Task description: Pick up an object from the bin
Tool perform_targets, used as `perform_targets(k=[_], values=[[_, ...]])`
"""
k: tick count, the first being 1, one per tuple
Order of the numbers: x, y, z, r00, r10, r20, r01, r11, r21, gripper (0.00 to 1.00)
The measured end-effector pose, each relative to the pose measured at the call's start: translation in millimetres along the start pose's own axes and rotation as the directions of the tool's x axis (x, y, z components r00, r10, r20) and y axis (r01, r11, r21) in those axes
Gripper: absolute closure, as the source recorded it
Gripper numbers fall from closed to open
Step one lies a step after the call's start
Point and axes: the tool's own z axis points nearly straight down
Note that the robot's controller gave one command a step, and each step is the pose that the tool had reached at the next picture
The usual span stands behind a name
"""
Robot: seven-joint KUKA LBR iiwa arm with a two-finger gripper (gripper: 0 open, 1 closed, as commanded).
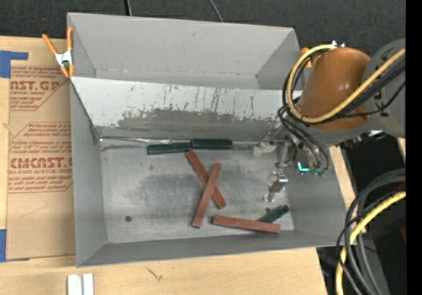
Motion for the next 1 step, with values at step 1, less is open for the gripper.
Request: perform_targets(k=[1], values=[[-1.1,0.1,-3.0,1.000,0.000,0.005,0.000,1.000,0.000,0.00]])
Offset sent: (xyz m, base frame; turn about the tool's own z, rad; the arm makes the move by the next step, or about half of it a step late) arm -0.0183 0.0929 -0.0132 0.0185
